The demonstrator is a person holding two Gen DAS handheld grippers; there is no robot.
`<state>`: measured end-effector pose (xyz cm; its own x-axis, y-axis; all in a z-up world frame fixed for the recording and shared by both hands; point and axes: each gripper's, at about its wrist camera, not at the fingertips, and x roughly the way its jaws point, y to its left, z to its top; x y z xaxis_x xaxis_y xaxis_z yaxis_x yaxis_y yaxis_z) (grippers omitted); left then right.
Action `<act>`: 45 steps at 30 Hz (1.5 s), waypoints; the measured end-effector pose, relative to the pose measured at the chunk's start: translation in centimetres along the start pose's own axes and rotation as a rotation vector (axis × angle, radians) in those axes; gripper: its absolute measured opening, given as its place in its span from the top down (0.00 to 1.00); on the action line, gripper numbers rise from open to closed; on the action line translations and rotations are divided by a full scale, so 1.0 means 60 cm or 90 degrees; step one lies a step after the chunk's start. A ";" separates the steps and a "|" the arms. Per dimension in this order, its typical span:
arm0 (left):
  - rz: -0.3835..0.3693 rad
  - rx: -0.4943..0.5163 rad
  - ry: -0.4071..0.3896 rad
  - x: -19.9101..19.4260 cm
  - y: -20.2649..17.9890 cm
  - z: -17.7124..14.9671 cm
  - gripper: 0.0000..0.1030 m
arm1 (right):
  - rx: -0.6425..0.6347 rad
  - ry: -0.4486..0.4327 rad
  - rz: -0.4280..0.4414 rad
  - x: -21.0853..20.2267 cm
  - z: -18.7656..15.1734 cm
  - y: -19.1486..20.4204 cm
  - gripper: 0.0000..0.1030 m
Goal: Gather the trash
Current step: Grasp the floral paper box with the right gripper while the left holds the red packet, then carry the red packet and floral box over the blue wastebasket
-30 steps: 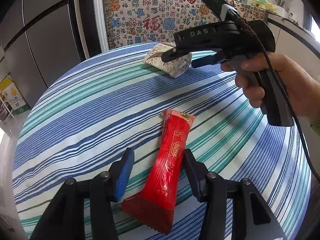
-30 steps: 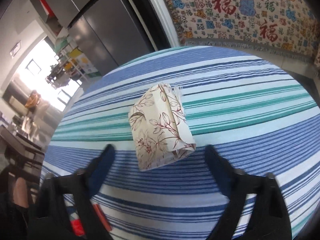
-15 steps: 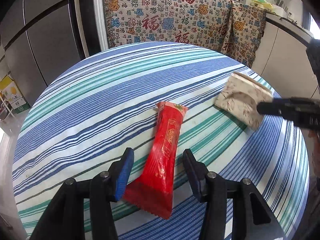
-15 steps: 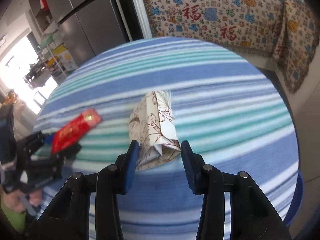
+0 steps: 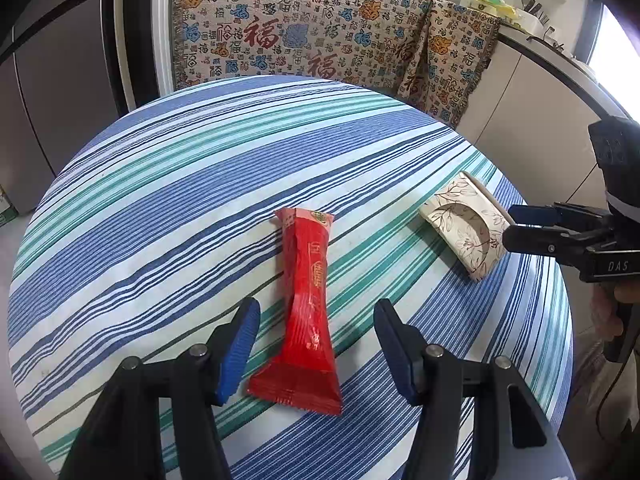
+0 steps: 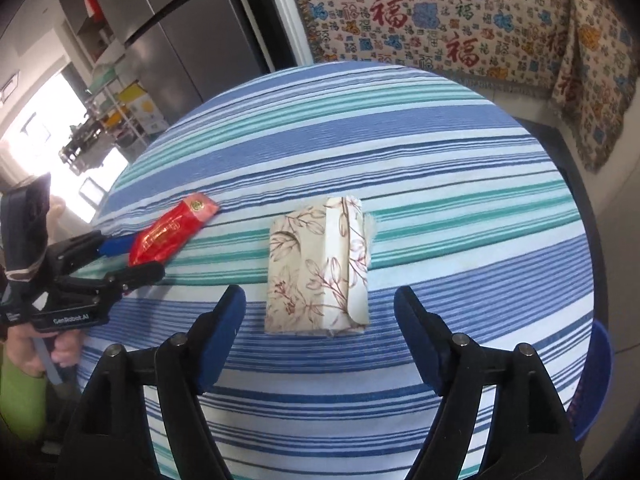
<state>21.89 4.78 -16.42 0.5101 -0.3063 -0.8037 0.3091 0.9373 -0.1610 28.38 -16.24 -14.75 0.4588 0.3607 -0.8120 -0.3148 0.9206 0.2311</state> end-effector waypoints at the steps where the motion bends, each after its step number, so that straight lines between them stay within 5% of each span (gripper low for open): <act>1: 0.000 0.005 0.001 0.004 -0.003 0.005 0.41 | -0.001 0.006 -0.004 0.005 0.007 0.001 0.24; 6: 0.020 0.019 0.011 0.019 -0.013 0.021 0.42 | 0.017 0.038 -0.001 0.035 0.020 -0.005 0.24; 7: 0.026 0.022 0.013 0.022 -0.015 0.024 0.43 | 0.026 0.043 0.004 0.040 0.021 -0.009 0.40; 8: 0.034 0.025 0.014 0.025 -0.016 0.025 0.50 | 0.030 0.051 0.004 0.045 0.021 -0.011 0.61; 9: 0.042 0.027 0.019 0.029 -0.016 0.026 0.82 | 0.031 0.052 -0.001 0.044 0.019 -0.012 0.66; 19: 0.046 0.009 -0.021 -0.002 -0.039 0.015 0.87 | 0.014 -0.021 -0.024 -0.038 -0.002 0.011 0.67; 32: 0.044 0.049 -0.054 -0.030 -0.123 0.026 0.87 | 0.041 -0.045 -0.052 -0.093 -0.034 -0.013 0.66; 45: -0.044 0.084 -0.059 -0.025 -0.257 0.054 0.87 | 0.101 -0.091 -0.112 -0.176 -0.074 -0.109 0.66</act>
<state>18.99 -9.73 -10.87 0.5542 -0.3891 -0.7358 0.4455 0.8854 -0.1327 21.91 -26.73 -10.03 0.6110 0.2001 -0.7659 -0.0909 0.9789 0.1832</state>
